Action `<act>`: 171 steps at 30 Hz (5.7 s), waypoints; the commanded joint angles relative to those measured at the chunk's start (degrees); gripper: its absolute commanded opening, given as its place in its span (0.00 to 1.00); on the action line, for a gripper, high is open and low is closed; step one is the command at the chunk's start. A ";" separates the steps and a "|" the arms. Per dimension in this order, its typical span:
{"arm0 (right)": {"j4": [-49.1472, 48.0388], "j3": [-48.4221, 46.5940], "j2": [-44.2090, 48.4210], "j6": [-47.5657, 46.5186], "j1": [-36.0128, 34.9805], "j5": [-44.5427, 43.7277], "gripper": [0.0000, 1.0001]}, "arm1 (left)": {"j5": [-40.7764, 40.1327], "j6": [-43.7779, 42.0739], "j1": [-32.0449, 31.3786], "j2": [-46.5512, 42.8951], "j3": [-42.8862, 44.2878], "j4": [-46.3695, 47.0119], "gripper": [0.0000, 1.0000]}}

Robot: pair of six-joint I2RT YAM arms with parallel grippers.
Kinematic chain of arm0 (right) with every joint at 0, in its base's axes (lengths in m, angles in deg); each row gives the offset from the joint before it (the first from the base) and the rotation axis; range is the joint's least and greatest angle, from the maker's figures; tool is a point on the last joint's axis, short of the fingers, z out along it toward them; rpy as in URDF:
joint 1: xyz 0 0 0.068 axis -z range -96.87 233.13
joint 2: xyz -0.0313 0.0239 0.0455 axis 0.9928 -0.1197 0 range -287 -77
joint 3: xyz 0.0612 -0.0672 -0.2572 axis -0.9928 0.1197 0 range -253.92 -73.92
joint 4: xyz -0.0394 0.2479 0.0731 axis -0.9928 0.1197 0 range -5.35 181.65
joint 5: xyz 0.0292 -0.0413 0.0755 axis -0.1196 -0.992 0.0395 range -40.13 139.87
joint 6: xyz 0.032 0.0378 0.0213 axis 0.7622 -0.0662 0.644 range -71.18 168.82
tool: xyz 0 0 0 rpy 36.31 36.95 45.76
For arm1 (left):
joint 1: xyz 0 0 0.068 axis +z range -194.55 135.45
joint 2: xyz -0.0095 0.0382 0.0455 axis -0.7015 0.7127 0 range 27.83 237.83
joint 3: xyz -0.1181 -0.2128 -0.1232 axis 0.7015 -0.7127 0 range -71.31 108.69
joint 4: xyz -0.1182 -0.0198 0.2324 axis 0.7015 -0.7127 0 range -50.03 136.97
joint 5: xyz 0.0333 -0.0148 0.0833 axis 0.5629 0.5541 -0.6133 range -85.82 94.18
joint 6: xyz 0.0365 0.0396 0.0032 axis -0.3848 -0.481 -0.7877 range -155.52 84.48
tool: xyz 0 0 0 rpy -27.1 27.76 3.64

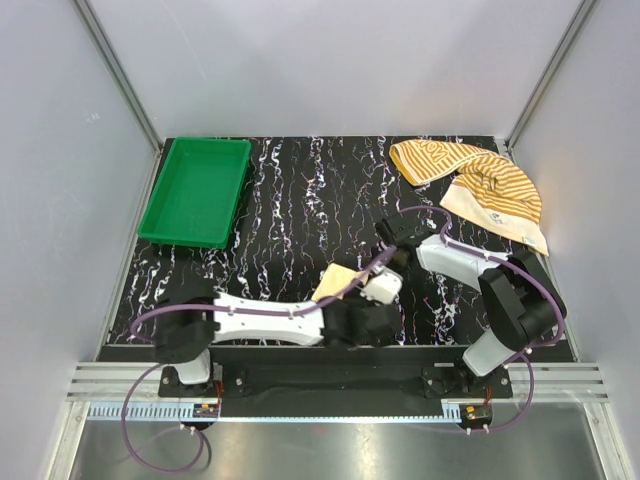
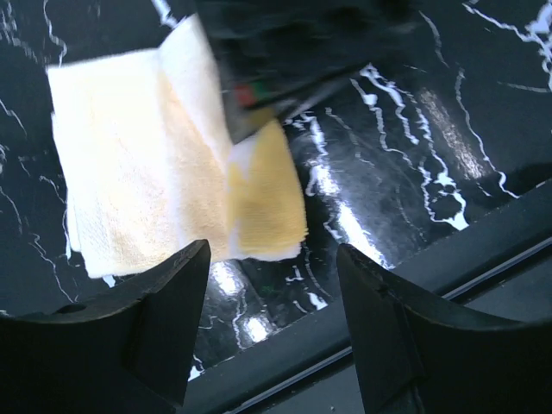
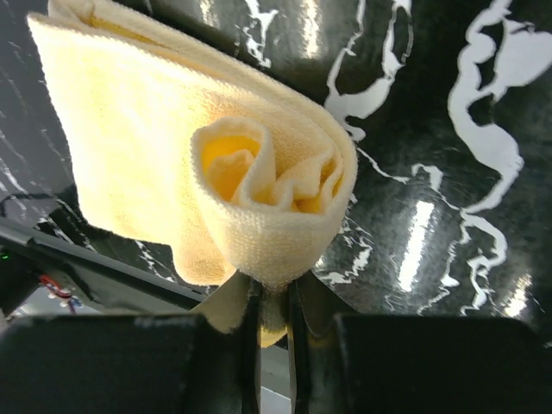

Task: Roll the towels
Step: Roll the towel

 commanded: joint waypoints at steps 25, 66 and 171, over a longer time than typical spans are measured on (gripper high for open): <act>6.21 -3.18 -0.19 -1.36 -1.17 -0.62 0.00 | -19.59 -6.09 -7.38 18.60 13.54 -9.39 0.63; 7.52 -1.60 -1.24 -3.11 -2.05 3.68 0.00 | -22.60 -3.28 -5.97 23.88 11.08 -7.91 0.21; -45.66 22.84 2.80 11.48 2.26 12.56 0.00 | 61.16 9.55 32.88 1.91 -28.56 48.00 0.00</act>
